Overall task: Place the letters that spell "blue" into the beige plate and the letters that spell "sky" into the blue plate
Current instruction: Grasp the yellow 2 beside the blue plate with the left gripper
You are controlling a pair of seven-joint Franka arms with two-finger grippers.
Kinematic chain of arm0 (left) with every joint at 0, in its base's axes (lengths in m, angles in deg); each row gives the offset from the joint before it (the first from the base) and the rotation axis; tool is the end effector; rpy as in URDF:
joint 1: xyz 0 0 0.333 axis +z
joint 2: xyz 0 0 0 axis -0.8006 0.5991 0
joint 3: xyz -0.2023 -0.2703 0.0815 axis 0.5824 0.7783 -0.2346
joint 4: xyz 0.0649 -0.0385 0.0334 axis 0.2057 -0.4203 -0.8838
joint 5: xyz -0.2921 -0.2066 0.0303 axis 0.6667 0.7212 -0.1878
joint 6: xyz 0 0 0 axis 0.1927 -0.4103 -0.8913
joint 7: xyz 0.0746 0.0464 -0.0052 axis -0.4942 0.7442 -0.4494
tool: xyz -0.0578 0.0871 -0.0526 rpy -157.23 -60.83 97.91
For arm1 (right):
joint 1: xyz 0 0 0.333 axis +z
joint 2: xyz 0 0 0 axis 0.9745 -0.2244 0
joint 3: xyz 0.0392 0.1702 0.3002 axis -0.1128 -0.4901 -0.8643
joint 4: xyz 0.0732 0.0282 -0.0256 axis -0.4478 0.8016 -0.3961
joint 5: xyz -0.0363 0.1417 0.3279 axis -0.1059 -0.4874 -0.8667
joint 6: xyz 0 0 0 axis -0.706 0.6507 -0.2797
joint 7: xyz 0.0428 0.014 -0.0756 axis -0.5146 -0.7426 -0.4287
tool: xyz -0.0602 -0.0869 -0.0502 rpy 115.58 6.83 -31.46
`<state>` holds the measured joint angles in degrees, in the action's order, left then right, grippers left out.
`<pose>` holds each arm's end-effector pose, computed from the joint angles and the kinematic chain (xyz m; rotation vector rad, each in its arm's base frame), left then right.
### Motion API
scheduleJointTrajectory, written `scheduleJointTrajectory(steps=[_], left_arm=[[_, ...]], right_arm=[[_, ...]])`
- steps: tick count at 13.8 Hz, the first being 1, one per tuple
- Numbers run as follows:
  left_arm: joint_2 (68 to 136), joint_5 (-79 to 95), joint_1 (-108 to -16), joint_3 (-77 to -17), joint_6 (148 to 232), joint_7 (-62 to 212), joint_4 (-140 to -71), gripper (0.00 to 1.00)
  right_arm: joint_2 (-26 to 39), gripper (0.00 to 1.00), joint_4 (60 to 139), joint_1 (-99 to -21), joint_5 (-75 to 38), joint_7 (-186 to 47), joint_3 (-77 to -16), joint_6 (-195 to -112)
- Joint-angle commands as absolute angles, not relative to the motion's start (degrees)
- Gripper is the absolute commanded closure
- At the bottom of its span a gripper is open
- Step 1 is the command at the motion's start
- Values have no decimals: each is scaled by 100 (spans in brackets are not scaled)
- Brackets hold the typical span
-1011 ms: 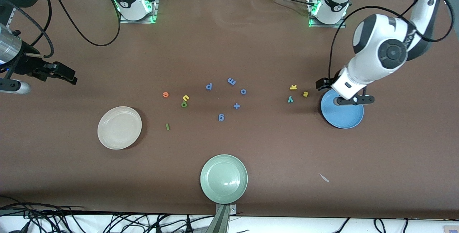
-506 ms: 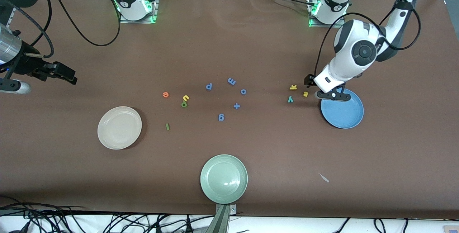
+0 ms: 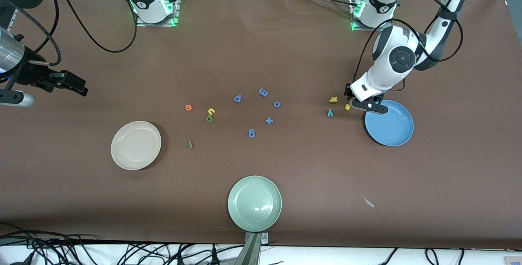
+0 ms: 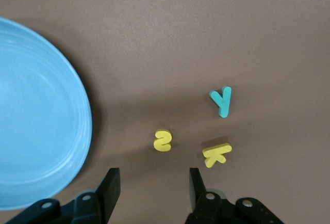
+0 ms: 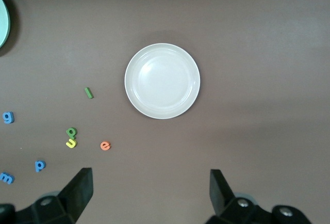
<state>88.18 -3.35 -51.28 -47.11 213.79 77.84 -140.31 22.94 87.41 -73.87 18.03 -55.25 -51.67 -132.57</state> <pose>0.4752 -0.1385 0.2953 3.0891 -0.3851 -0.1243 0.5682 0.0296 0.6073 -3.1293 0.1724 -0.0085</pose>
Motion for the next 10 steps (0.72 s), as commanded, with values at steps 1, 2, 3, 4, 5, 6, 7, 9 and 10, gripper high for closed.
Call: scheduleJointTrajectory(steps=[1, 2, 3, 4, 5, 6, 7, 9, 10], left_arm=[[9057, -543, -5126, -4702, 21743, 7890, -14002, 37], [9137, -543, -5135, -4702, 21867, 7881, -13993, 37], [9216, -543, -5135, -4710, 21972, 7880, -13984, 37], [9286, -552, -5135, -4710, 22069, 7880, -13993, 38], [9365, -552, -5135, -4710, 22122, 7880, -13993, 38], [9418, -578, -5152, -4710, 22184, 7880, -13993, 37], [9479, -735, -5152, -4710, 22184, 7872, -13993, 38], [9541, -807, -5152, -4710, 22193, 7758, -13993, 41], [9550, -807, -5152, -4710, 22193, 7749, -13993, 44]], right_arm=[[2281, 0, 8650, -7404, 1741, -5473, -5187, -13169], [2281, 0, 8658, -7404, 1741, -5473, -5187, -13169], [2281, 0, 8658, -7404, 1741, -5473, -5178, -13169], [2281, 0, 8658, -7404, 1741, -5473, -5178, -13169], [2281, 0, 8658, -7404, 1741, -5482, -5178, -13161], [2281, 0, 8650, -7404, 1741, -5473, -5178, -13169], [2281, 0, 8658, -7404, 1741, -5473, -5178, -13169], [2290, 0, 8658, -7404, 1741, -5473, -5178, -13160], [2290, 0, 8658, -7404, 1741, -5473, -5178, -13160]])
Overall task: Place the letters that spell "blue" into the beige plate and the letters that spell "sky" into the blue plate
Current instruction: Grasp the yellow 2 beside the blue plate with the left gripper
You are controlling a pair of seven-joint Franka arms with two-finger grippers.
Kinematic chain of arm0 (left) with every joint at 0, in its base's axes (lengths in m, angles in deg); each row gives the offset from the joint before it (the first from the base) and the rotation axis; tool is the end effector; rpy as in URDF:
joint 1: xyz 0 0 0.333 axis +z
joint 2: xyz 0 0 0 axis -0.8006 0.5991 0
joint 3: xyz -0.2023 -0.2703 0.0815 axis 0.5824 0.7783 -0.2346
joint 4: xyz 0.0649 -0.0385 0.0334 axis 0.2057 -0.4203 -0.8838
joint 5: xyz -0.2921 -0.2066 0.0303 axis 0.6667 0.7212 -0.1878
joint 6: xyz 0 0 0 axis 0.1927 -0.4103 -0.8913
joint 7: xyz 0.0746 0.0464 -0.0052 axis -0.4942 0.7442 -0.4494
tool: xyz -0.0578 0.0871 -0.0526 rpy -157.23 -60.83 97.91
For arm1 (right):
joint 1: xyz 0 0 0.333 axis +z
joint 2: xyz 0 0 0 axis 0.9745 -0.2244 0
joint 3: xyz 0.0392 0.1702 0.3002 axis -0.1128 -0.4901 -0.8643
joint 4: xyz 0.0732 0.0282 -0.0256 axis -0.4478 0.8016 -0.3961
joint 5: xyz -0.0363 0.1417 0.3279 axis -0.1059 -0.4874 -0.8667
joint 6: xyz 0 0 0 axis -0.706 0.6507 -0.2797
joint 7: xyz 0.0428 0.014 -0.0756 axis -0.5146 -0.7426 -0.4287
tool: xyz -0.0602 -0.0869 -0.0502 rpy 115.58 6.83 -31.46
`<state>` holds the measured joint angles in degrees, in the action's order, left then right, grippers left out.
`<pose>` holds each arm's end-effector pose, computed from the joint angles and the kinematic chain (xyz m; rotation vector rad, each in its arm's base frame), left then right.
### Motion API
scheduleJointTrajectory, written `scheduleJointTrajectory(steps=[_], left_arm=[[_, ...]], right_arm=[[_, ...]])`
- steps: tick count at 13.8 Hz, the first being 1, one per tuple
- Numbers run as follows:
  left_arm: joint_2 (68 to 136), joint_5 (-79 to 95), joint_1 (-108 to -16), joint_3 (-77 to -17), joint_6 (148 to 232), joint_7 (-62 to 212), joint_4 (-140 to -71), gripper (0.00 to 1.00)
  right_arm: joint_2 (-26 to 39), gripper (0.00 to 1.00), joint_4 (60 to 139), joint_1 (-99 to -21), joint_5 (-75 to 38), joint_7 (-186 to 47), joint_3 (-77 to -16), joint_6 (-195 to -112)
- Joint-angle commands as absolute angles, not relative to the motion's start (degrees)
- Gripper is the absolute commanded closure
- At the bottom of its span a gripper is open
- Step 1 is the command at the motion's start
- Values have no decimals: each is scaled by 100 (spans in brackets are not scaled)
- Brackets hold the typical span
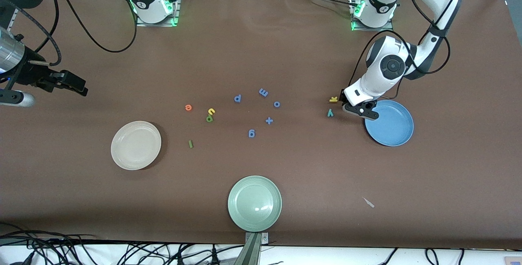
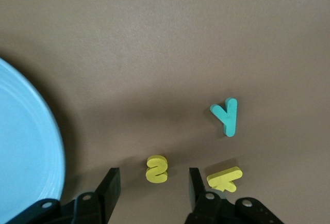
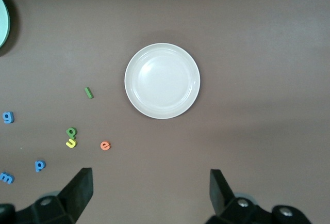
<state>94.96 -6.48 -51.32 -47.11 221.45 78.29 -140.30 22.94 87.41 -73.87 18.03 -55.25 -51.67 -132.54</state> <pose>0.4836 -0.1442 0.2499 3.0629 -0.4592 -0.0901 0.5681 0.0296 0.6072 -3.1294 0.1724 -0.0077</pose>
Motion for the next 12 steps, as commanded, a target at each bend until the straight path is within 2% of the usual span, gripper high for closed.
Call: scheduleJointTrajectory(steps=[1, 12], left_arm=[[9585, -807, -5152, -4710, 22193, 7749, -13993, 47], [9849, -895, -5152, -4728, 22465, 7731, -13967, 50]], right_arm=[[2281, 0, 8658, -7404, 1741, -5473, -5178, -13160], [2281, 0, 8658, -7404, 1741, -5473, -5178, -13160]])
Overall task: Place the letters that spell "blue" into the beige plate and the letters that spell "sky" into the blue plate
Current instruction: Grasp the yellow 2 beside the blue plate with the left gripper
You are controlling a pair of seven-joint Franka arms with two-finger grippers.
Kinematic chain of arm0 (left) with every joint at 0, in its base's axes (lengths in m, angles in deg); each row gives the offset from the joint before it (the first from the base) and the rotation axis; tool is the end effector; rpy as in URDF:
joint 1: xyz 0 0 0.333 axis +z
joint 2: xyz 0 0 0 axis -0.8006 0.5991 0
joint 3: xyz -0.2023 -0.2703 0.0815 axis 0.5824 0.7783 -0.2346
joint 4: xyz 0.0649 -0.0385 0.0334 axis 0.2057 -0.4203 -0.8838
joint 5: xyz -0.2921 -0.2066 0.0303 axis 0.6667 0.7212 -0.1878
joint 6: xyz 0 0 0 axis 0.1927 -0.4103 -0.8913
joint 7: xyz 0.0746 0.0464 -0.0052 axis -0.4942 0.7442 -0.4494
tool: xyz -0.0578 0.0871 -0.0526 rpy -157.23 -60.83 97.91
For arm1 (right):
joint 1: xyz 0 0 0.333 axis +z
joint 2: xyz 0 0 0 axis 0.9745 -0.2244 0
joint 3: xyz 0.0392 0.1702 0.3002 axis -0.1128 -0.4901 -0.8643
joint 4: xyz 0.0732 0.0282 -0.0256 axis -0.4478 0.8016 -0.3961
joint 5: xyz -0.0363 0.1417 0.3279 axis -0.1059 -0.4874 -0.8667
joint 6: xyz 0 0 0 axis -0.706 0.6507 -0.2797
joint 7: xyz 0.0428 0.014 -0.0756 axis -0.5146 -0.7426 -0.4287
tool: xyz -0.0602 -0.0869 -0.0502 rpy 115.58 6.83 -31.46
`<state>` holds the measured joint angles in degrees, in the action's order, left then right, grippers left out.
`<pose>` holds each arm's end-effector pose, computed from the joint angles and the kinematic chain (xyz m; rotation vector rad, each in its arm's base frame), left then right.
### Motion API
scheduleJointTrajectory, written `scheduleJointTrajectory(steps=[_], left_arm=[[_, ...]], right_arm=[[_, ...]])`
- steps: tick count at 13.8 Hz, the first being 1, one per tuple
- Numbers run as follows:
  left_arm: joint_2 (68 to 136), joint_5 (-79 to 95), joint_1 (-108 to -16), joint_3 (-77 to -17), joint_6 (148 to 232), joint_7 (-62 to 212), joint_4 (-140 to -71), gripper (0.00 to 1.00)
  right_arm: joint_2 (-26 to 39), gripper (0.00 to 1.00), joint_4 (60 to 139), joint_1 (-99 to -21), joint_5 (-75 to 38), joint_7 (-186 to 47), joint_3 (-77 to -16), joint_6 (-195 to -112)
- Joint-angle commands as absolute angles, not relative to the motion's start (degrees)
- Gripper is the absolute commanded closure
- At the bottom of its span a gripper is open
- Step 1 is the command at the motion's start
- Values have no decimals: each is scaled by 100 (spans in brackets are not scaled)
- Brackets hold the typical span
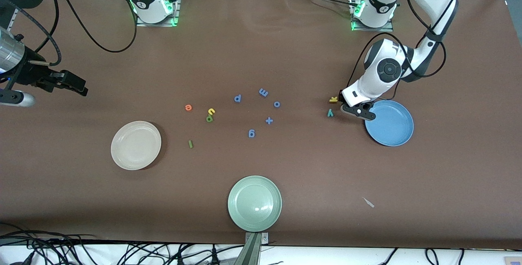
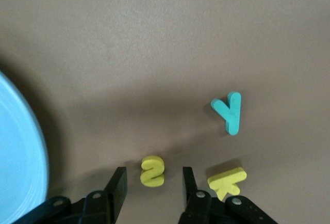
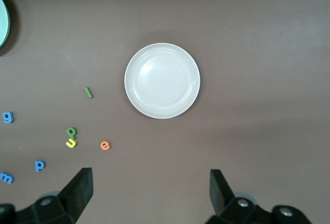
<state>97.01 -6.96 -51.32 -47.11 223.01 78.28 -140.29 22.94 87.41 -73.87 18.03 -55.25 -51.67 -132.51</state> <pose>0.4835 -0.1454 0.2351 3.0532 -0.4667 -0.1011 0.5681 0.0296 0.6072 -3.1294 0.1724 -0.0068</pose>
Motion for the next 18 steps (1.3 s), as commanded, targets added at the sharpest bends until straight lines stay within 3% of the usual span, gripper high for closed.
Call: scheduleJointTrajectory(steps=[1, 18], left_arm=[[9867, -895, -5152, -4728, 22474, 7731, -13967, 50], [9884, -1105, -5161, -4745, 22474, 7583, -13975, 62]], right_arm=[[2281, 0, 8658, -7404, 1741, -5473, -5178, -13160], [2246, 0, 8606, -7387, 1811, -5474, -5187, -13257]])
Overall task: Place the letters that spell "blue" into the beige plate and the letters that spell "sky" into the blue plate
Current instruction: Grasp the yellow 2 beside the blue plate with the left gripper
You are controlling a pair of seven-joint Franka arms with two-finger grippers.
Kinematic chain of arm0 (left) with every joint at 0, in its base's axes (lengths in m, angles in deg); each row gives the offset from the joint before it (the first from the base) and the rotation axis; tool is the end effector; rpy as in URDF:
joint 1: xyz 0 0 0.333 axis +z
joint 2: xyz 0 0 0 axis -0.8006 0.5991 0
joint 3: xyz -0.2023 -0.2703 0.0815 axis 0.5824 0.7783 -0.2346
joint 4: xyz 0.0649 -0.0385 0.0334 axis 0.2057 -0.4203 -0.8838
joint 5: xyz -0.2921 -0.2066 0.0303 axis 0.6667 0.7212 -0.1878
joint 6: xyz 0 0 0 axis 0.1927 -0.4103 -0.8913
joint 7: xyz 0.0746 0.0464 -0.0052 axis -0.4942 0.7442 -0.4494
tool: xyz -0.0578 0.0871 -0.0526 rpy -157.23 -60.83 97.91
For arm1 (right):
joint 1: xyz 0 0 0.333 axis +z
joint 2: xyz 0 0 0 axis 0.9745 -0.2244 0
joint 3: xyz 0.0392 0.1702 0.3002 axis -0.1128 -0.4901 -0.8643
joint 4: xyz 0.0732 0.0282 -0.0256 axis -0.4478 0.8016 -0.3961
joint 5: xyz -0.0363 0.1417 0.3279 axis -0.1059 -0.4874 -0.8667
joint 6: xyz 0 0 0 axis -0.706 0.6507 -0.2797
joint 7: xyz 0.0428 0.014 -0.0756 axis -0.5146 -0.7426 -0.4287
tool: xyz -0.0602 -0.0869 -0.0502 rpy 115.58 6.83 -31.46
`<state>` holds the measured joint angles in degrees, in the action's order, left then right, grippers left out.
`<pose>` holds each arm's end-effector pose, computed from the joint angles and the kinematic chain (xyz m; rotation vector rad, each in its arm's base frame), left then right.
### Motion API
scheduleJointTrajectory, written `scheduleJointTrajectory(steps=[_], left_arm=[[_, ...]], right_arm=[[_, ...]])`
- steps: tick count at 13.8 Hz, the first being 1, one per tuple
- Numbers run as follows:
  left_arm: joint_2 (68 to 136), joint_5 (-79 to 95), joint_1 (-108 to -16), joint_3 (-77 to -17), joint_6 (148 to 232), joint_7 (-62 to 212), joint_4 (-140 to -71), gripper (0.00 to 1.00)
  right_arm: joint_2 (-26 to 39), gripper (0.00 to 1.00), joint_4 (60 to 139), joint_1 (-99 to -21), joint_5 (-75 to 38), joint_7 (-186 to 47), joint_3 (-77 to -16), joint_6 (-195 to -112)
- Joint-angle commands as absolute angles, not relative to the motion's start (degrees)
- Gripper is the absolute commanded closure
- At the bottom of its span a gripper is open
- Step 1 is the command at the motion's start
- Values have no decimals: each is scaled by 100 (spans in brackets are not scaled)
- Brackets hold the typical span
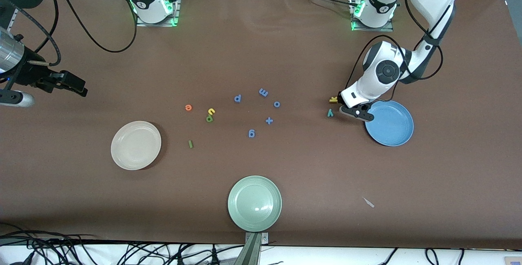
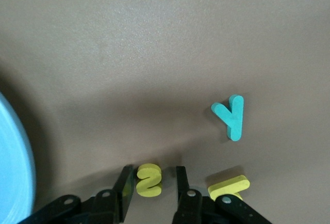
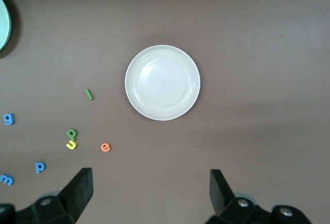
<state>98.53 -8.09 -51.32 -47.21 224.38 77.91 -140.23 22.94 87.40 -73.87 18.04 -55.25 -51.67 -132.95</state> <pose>0.4840 -0.1460 0.2246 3.0508 -0.4788 -0.1002 0.5690 0.0296 0.6079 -3.1287 0.1723 -0.0191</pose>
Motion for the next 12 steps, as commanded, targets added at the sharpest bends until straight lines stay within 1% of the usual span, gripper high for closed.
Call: scheduleJointTrajectory(steps=[1, 4, 6, 7, 9, 10, 12], left_arm=[[9911, -1192, -5152, -4745, 22474, 7512, -13967, 63], [9928, -1386, -5152, -4745, 22474, 7309, -13958, 67], [9928, -1387, -5152, -4745, 22474, 7300, -13958, 73], [9928, -1387, -5152, -4745, 22466, 7300, -13958, 77], [9911, -1387, -5144, -4737, 22466, 7257, -13949, 93], [9893, -1387, -5135, -4728, 22448, 7169, -13914, 95], [9815, -1378, -5091, -4710, 22378, 7072, -13844, 95]], right_arm=[[2237, 0, 8606, -7387, 1811, -5473, -5187, -13257], [2237, 0, 8606, -7387, 1803, -5500, -5187, -13248], [2237, 0, 8606, -7387, 1811, -5491, -5187, -13248], [2220, 0, 8606, -7387, 1811, -5491, -5187, -13248], [2184, 0, 8606, -7404, 1811, -5552, -5187, -13213], [2176, 0, 8623, -7387, 1820, -5570, -5187, -13187], [2132, 0, 8693, -7352, 1803, -5884, -5195, -13134]])
